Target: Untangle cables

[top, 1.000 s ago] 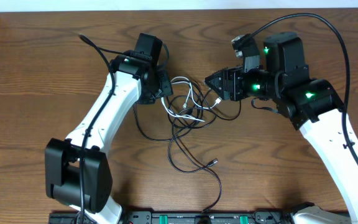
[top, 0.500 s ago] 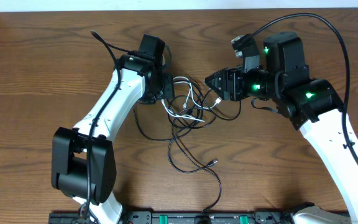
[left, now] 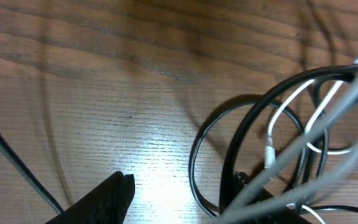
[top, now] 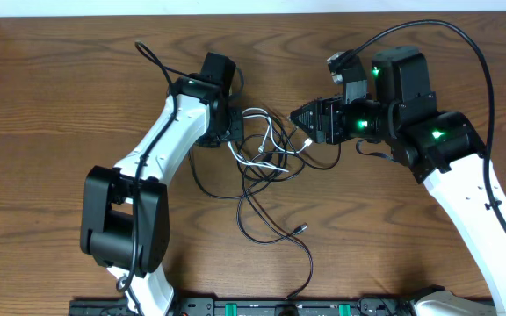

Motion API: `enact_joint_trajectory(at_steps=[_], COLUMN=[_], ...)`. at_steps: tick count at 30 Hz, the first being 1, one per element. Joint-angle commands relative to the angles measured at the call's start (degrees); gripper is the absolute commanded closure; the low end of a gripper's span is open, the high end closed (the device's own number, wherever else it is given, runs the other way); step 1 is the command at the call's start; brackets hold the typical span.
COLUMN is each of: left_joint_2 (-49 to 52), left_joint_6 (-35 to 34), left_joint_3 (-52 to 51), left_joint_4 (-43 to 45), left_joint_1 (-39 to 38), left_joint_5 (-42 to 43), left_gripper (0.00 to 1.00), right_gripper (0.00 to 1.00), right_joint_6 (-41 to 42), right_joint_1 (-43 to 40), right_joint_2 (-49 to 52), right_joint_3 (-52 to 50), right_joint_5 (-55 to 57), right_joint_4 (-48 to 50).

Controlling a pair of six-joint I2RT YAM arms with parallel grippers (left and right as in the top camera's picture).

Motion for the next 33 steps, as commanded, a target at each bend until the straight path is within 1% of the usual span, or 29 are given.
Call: enact_joint_trajectory(at_steps=[1, 6, 8, 9, 10, 15, 18, 20, 24, 29, 33], left_joint_2=[1.18, 1.18, 1.14, 1.01, 0.81, -1.51, -3.30, -4.15, -3.98, -2.82, -1.53], left_joint_6=[0.96, 0.48, 0.33, 0.33, 0.33, 0.33, 0.35, 0.72, 2.95, 2.95, 2.93], left_joint_3=[-0.72, -0.72, -0.70, -0.70, -0.68, -0.28, -0.15, -0.15, -0.17, -0.39, -0.39], left_joint_4=[0.70, 1.36, 1.31, 1.31, 1.33, 1.38, 1.97, 2.82, 3.50, 3.45, 3.45], left_joint_1=[0.37, 0.37, 0.37, 0.37, 0.37, 0.37, 0.37, 0.37, 0.37, 0.37, 0.37], left_joint_5=[-1.18, -1.07, 0.66, 1.73, 2.71, 2.99, 2.95, 2.78, 2.71, 2.34, -0.33], left_gripper=[0.48, 0.48, 0.55, 0.60, 0.62, 0.62, 0.55, 0.53, 0.54, 0.54, 0.54], right_gripper=[0.41, 0.41, 0.41, 0.41, 0.41, 0.41, 0.41, 0.41, 0.41, 0.41, 0.41], right_joint_6=[-1.03, -1.05, -1.68, -1.95, -2.08, -2.10, -2.08, -2.10, -2.08, -2.08, -2.08], right_joint_1=[-0.15, -0.15, -0.15, -0.15, -0.15, -0.15, -0.15, -0.15, -0.15, -0.15, -0.15], right_joint_2=[-0.61, -0.61, -0.61, -0.61, -0.61, -0.61, -0.61, -0.61, -0.61, -0.61, -0.61], right_joint_3=[0.52, 0.52, 0.52, 0.52, 0.52, 0.52, 0.52, 0.52, 0.52, 0.52, 0.52], right_joint_5=[0.07, 0.07, 0.07, 0.07, 0.09, 1.38, 1.38, 1.38, 1.55, 1.55, 1.55], right_joint_4=[-0.28, -0.68, -0.90, -0.92, -1.03, -1.14, -1.09, -1.09, -1.27, -1.36, -1.38])
